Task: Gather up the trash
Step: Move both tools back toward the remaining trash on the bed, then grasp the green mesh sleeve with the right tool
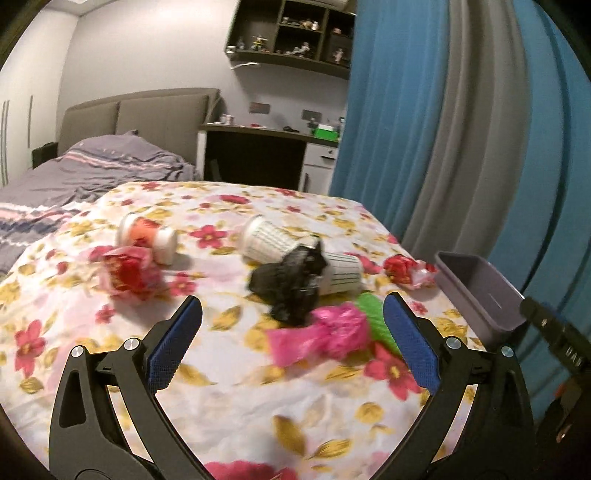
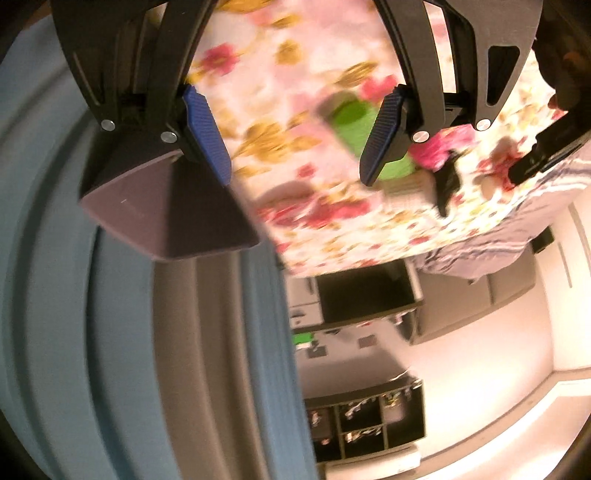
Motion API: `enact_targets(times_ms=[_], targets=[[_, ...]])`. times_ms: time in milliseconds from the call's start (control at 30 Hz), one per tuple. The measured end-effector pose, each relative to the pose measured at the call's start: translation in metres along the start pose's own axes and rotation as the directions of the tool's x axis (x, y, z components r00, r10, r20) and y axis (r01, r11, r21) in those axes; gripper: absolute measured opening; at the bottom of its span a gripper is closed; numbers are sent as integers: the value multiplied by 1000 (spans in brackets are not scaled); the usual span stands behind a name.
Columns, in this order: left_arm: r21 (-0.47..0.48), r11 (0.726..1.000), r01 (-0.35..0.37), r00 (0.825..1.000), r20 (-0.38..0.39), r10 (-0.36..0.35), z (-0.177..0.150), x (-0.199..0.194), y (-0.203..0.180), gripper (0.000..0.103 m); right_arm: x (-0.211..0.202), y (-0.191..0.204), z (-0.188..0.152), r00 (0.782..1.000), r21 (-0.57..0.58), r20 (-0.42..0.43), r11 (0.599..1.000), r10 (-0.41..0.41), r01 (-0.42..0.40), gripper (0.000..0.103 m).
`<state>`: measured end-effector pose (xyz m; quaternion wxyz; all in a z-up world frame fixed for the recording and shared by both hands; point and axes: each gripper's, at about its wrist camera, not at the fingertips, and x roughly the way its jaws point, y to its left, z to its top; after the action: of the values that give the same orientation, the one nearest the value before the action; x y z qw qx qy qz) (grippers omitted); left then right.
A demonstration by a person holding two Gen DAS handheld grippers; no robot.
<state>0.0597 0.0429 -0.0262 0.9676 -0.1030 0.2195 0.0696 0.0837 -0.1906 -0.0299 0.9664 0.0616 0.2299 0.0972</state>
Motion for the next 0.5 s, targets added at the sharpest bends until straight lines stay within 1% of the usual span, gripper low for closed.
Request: enact_targets(times_ms=[167,300,500], targets=[[-27,999,-44,999,21,45,0,-15,31,97,6,36,-9,999,-55,-29,998,34,-35,71],[-53,997,-62,998,30,63,0,-21,51,97,20,57,-17,997,-101,-77,994,27,-35,71],[-78,994,-74,996,40,77,0,-27,72,97,48,70,-27,988,-125,-153,991,32,-52,71]])
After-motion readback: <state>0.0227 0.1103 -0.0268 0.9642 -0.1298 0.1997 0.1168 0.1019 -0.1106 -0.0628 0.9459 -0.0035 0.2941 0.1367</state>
